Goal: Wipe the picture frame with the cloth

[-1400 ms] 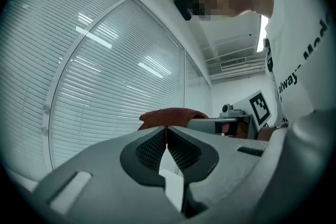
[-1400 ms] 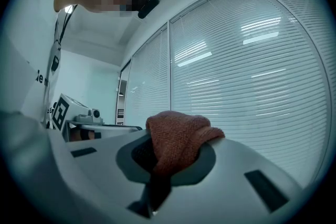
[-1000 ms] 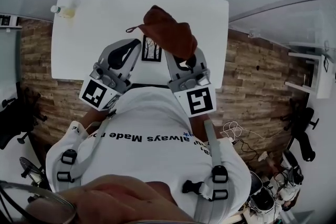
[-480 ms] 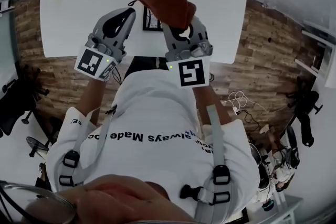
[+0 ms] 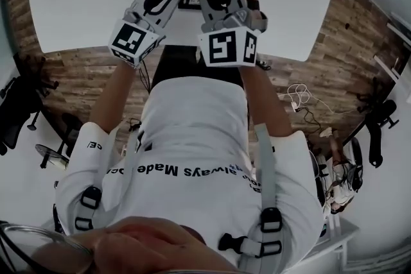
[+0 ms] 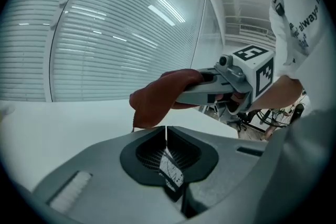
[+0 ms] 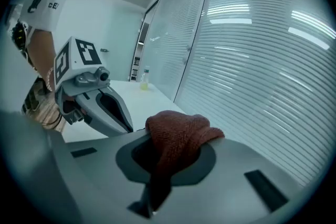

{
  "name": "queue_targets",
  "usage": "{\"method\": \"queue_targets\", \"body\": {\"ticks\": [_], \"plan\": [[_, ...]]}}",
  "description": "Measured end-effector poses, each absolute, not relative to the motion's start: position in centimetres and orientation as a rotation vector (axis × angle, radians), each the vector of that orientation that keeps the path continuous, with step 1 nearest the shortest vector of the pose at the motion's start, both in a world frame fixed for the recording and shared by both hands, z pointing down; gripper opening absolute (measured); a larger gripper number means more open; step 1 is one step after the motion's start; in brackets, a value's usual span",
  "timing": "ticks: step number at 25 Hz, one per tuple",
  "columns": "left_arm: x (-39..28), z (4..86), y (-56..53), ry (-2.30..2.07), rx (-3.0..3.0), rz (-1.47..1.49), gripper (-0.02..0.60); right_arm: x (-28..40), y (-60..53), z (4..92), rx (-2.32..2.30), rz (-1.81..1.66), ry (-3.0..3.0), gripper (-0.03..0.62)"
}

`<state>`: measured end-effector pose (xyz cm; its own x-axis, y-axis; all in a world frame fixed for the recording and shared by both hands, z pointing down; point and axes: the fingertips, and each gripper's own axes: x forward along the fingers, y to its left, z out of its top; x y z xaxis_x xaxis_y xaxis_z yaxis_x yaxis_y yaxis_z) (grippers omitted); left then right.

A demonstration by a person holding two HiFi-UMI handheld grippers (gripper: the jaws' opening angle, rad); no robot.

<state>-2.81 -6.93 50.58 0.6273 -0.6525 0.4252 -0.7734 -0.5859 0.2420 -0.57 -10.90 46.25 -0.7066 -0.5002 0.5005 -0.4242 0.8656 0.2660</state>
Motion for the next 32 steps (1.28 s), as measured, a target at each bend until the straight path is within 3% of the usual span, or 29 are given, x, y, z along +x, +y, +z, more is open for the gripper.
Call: {"method": "queue_targets", "body": {"ticks": [15,24,32], "plan": [[-2.7,60.0,-3.7,-1.044,2.27,0.639,0.01,-3.4,-10.3,60.2,0.266,-0.319,-2.153,0.02],[-2.5,59.8,-3.8,-1.04,2.256,0.643,0.003,-2.9,-8.9,60.3,0.198,-0.306,-2.131,0.02],[-5.3,54.7,-5.1,-1.14,2.324,0.489,0.003,-1.9,-6.3,60.4,0.164,-0.28,-2.125,0.02]]}}
